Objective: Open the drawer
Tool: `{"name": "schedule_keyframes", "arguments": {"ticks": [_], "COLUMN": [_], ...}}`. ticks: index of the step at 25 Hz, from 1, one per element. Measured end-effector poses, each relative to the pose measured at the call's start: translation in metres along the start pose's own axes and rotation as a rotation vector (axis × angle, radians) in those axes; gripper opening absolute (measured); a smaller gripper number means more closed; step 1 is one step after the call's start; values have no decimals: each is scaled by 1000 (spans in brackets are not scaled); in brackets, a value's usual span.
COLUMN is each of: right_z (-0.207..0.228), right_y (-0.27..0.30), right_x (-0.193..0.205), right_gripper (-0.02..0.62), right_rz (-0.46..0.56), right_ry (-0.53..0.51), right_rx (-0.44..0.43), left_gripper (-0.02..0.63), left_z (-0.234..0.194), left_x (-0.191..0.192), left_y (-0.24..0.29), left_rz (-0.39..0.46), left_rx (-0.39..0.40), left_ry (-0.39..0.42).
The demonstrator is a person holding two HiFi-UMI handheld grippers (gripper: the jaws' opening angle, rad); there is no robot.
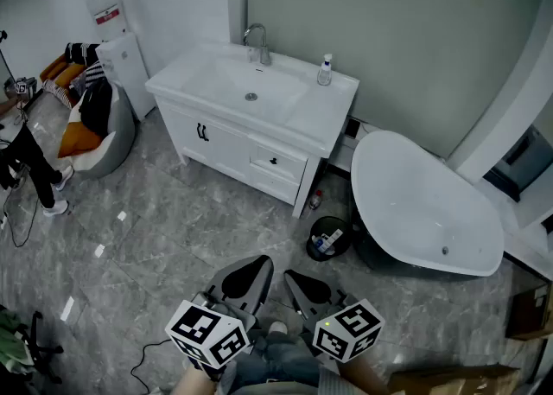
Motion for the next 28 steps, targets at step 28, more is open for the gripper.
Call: {"name": "schedule_keyframes", "arguments": {"ticks": [28], "right_z": [26], "right_y": [-6], "right_x": [3], "right_gripper": [6], "right_rz": [4], "right_ry": [7], "right_rx": [-48], "left_gripper": [18], "left_z": [-7], "left_x": [-10], "left_y": [-6], "left_rz": [76], "left_rx": [-139], "left_ry": [39]}}
Point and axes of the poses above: the fingertips, and each gripper's own axes: y forward along the fingers, z to its right, x out of its underside, the point moved 5 cm from there along -y, backward along the fingers, and after that the axes turned 4 degrees about -y, right-handed, at the moved point
